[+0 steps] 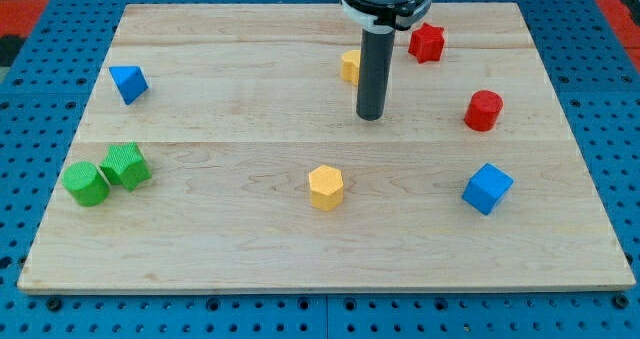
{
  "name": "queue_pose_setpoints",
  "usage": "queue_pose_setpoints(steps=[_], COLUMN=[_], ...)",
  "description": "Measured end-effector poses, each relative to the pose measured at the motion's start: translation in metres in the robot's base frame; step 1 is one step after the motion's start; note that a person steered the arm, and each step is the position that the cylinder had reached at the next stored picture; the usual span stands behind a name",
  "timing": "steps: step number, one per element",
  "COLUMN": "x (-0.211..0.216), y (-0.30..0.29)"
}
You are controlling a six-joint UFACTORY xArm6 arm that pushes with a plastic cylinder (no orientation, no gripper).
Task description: Move the red star to the center of the board
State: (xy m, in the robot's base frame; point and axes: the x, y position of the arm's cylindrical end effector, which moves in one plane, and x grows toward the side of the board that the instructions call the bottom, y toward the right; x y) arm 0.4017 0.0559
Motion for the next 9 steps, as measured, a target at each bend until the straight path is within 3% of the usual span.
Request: queue_pose_setpoints(steps=[1,3,5,6,7,9], x=[0.0,-0.064,-0.075,-0.097,-0.112,-0.16], y=[0.012,0.085,0.162,0.158,0.102,0.117])
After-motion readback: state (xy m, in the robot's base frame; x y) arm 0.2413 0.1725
